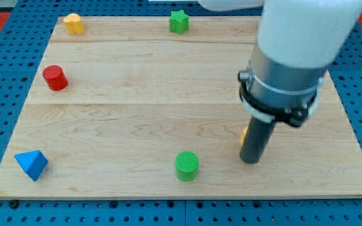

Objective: Point your arm at the center of the board

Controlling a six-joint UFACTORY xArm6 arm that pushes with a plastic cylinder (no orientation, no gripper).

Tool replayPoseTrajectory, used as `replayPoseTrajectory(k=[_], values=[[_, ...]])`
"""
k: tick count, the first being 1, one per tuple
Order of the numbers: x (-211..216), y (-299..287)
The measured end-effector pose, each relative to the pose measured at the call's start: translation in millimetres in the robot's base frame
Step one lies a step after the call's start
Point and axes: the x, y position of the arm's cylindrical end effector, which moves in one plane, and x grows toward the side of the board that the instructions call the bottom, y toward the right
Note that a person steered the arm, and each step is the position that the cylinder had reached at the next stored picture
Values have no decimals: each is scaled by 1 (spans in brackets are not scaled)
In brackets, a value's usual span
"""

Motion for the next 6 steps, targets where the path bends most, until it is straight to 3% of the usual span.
replayPoseTrajectory(k=[1, 3, 6], values=[[-52, 6], [-56, -27], [11, -7]])
